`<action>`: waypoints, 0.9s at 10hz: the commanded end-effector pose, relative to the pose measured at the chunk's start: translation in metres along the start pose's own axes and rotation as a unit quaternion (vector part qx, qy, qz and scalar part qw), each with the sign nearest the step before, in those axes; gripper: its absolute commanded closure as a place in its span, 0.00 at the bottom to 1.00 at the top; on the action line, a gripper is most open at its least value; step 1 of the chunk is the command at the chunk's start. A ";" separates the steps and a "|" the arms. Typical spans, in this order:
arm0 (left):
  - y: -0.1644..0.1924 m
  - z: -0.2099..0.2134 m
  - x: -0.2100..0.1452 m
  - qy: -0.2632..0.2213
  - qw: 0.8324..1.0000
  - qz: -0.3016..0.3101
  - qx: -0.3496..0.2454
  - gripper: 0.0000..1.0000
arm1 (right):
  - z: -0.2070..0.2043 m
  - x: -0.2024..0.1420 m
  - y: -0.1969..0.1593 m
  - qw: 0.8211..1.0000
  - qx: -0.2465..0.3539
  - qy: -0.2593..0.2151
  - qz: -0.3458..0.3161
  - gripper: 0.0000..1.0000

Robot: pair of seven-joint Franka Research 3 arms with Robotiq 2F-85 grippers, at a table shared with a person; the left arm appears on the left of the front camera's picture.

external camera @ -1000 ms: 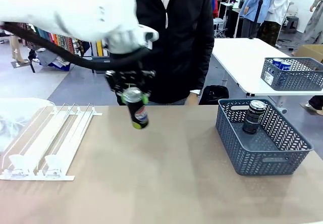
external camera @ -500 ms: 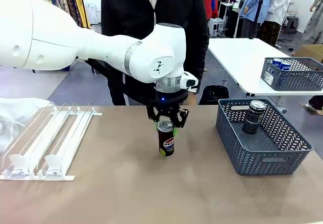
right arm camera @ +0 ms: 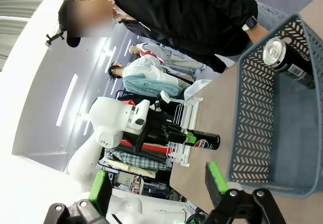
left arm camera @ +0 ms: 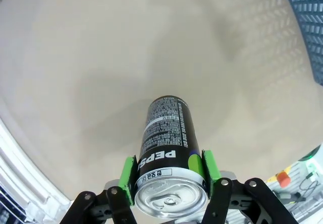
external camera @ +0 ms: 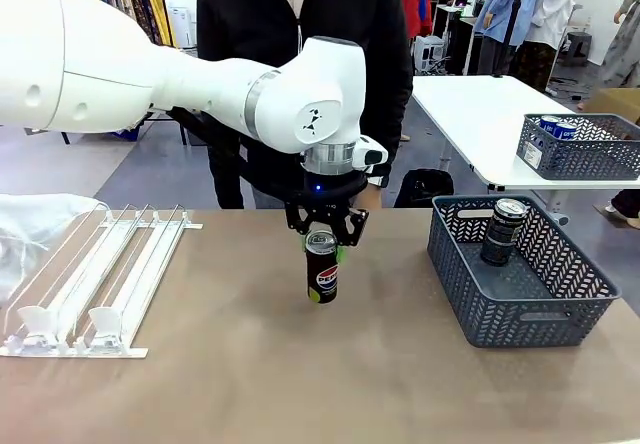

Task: Retrieve and store the cans from the dispenser.
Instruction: Pick up one can from the Automatic Can Dispenser and place it in the middle of the table.

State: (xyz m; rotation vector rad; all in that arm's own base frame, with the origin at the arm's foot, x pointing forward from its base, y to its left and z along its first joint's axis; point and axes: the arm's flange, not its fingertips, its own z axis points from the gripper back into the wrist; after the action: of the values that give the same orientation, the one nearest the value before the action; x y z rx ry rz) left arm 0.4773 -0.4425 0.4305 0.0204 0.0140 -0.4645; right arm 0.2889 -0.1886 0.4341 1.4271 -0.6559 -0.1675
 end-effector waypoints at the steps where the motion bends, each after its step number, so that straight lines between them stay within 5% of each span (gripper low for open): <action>1: -0.001 0.007 0.001 0.002 1.000 -0.003 0.011 0.06 | 0.000 0.002 0.004 1.000 0.003 0.001 0.003 0.00; 9: 0.027 0.042 -0.022 -0.019 0.999 0.033 -0.030 0.00 | 0.000 0.002 0.004 1.000 0.003 0.001 0.003 0.00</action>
State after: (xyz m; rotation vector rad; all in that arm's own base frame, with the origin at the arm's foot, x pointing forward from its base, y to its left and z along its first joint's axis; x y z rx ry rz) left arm 0.4832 -0.4336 0.4555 -0.0063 -0.0011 -0.4281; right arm 0.2889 -0.1886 0.4340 1.4272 -0.6557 -0.1675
